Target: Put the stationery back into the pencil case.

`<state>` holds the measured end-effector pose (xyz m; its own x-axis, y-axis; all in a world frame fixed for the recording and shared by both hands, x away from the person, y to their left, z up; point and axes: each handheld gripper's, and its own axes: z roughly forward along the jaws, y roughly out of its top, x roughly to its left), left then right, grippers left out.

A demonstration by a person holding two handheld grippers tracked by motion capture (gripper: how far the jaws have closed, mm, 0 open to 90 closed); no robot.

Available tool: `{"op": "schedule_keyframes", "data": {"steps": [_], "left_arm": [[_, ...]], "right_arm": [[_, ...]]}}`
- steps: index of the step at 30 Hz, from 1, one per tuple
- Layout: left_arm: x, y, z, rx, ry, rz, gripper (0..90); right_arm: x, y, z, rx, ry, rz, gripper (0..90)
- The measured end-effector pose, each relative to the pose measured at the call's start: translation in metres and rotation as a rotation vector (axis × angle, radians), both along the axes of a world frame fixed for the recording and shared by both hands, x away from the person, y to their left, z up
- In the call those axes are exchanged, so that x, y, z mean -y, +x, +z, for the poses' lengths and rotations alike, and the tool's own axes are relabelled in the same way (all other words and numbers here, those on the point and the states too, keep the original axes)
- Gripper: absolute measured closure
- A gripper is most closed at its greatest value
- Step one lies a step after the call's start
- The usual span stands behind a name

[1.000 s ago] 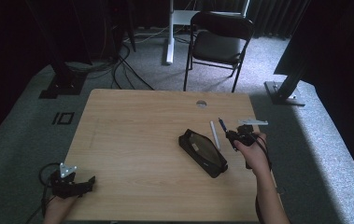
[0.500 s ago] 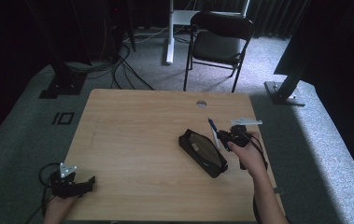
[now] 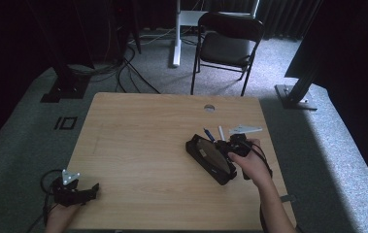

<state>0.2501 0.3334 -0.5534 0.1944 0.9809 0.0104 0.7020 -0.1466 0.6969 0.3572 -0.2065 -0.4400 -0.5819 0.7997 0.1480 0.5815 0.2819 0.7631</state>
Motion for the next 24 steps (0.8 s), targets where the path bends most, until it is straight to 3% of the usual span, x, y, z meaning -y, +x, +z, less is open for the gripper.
{"op": "schedule_keyframes", "data": {"steps": [9, 24], "left_arm": [[0.0, 0.0, 0.0, 0.0, 0.0, 0.0, 1.2], [0.0, 0.0, 0.0, 0.0, 0.0, 0.0, 1.2]], "right_arm": [[-0.009, 0.002, -0.01, -0.017, -0.037, 0.022, 79.4], [-0.018, 0.012, -0.031, -0.095, -0.089, 0.053, 79.4]]}}
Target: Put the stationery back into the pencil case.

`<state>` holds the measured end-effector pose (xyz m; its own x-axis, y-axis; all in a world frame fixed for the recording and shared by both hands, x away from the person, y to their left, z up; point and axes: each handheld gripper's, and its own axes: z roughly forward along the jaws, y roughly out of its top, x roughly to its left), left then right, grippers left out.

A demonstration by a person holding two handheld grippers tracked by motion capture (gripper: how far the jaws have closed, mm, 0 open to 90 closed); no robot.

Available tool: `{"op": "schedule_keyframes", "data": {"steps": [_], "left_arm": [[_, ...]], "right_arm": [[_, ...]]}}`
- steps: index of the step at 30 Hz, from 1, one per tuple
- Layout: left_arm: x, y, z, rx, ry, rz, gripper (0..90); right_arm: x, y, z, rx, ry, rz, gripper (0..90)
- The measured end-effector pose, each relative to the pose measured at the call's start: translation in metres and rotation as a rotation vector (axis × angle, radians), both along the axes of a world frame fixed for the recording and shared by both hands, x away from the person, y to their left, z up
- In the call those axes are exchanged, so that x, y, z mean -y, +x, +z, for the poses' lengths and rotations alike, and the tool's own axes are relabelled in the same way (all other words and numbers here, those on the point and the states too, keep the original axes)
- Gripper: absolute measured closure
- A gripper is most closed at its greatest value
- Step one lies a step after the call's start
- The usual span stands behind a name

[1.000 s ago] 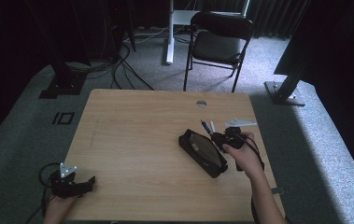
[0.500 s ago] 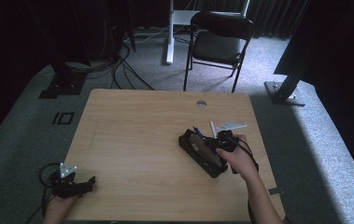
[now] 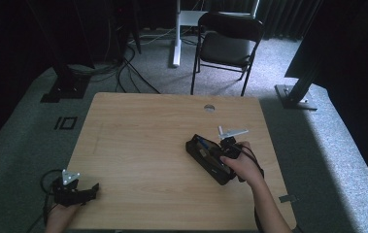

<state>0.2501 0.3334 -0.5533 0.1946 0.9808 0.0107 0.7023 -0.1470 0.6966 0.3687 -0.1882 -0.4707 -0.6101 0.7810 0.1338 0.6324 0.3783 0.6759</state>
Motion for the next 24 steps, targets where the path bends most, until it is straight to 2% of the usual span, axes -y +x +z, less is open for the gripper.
{"op": "schedule_keyframes", "data": {"steps": [15, 18, 24], "left_arm": [[0.0, 0.0, 0.0, 0.0, 0.0, 0.0, 1.2], [0.0, 0.0, 0.0, 0.0, 0.001, 0.0, 1.2], [0.0, 0.0, 0.0, 0.0, 0.0, 0.0, 1.2]], "right_arm": [[-0.013, 0.009, -0.01, -0.044, -0.069, 0.034, 79.4], [-0.015, 0.013, -0.014, -0.065, -0.085, 0.043, 79.4], [-0.019, 0.014, -0.017, -0.068, -0.105, 0.055, 79.3]]}}
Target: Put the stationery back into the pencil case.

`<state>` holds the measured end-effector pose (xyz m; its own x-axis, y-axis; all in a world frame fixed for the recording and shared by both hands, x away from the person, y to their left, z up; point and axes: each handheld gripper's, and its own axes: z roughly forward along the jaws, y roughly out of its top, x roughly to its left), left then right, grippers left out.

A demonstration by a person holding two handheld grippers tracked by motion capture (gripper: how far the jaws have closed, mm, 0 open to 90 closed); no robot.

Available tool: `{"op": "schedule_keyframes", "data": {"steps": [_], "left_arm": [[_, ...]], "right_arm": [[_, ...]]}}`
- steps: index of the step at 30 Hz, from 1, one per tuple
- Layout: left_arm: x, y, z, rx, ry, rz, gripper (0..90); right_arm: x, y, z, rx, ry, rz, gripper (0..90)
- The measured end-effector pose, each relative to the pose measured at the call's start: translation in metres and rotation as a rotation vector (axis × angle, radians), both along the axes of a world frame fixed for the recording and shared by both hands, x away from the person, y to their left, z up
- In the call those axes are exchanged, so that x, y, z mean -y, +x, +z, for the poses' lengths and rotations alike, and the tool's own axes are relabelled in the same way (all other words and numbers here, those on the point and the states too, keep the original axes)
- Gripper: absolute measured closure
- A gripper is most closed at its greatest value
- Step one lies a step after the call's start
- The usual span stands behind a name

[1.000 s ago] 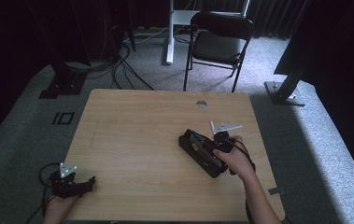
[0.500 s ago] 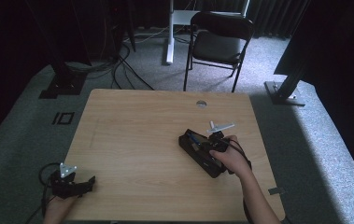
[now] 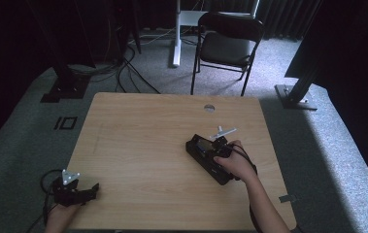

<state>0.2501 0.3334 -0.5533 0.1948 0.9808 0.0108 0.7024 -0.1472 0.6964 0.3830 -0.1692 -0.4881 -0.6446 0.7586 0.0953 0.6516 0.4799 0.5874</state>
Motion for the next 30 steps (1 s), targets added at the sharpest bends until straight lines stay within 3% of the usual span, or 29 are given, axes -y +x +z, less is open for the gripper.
{"op": "schedule_keyframes", "data": {"steps": [17, 27, 30], "left_arm": [[0.0, 0.0, 0.0, 0.0, 0.0, 0.0, 1.2], [0.0, 0.0, 0.0, 0.0, 0.0, 0.0, 1.2], [0.0, 0.0, 0.0, 0.0, 0.0, 0.0, 1.2]], "right_arm": [[-0.0073, 0.0045, -0.0078, -0.048, -0.074, 0.012, 79.0], [-0.0066, 0.0056, -0.0056, -0.046, -0.062, 0.007, 74.3], [-0.0039, 0.005, -0.0017, -0.045, -0.038, 0.008, 74.5]]}}
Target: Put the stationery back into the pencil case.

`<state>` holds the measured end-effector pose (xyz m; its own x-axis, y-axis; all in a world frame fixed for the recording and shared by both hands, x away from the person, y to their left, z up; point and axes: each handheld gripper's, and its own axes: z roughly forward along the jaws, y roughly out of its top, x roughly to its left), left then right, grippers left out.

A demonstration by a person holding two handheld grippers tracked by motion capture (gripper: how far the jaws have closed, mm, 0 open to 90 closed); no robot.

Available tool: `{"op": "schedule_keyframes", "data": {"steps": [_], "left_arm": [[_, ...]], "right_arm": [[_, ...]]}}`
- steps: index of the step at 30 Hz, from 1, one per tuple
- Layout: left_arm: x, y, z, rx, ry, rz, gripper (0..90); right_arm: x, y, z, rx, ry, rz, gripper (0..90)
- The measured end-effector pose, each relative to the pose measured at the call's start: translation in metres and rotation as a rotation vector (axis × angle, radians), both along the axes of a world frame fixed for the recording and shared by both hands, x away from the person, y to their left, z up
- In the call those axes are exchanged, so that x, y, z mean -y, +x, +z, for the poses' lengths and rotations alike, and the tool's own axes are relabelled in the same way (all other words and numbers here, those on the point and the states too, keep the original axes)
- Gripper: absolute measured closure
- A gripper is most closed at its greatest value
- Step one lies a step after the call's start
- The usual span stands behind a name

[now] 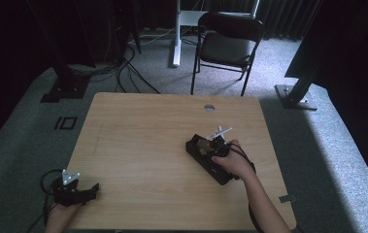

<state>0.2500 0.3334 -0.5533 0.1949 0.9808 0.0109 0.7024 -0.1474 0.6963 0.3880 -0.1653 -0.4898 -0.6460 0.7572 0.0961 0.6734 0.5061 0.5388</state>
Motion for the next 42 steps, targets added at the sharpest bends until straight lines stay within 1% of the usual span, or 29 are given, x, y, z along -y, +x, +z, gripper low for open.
{"op": "schedule_keyframes", "data": {"steps": [3, 9, 11, 18, 22, 25, 29, 32, 38, 42], "left_arm": [[0.0, 0.0, 0.0, 0.0, 0.0, 0.0, 1.2], [0.0, 0.0, 0.0, 0.0, 0.0, 0.0, 1.2], [0.0, 0.0, 0.0, 0.0, 0.0, 0.0, 1.2], [0.0, 0.0, 0.0, 0.0, 0.0, 0.0, 1.2], [0.0, 0.0, 0.0, 0.0, 0.0, 0.0, 1.2], [0.0, 0.0, 0.0, 0.0, 0.0, 0.0, 1.2], [0.0, 0.0, 0.0, 0.0, 0.0, 0.0, 1.2], [0.0, 0.0, 0.0, 0.0, 0.0, 0.0, 1.2], [0.0, 0.0, 0.0, 0.0, 0.0, 0.0, 1.2], [0.0, 0.0, 0.0, 0.0, 0.0, 0.0, 1.2]], "right_arm": [[0.003, -0.001, 0.006, 0.01, 0.024, -0.003, 74.4], [0.008, -0.003, 0.02, 0.042, 0.043, -0.002, 74.6], [0.01, -0.004, 0.024, 0.045, 0.062, 0.0, 74.7], [0.017, -0.006, 0.036, 0.076, 0.096, -0.01, 74.9], [0.023, -0.006, 0.042, 0.104, 0.121, -0.033, 75.1], [0.029, -0.005, 0.045, 0.118, 0.13, -0.057, 75.4], [0.035, -0.002, 0.047, 0.14, 0.138, -0.087, 75.6], [0.039, 0.001, 0.045, 0.158, 0.135, -0.122, 75.6], [0.049, 0.009, 0.037, 0.197, 0.113, -0.195, 75.5], [0.051, 0.014, 0.029, 0.203, 0.087, -0.226, 75.0]]}}
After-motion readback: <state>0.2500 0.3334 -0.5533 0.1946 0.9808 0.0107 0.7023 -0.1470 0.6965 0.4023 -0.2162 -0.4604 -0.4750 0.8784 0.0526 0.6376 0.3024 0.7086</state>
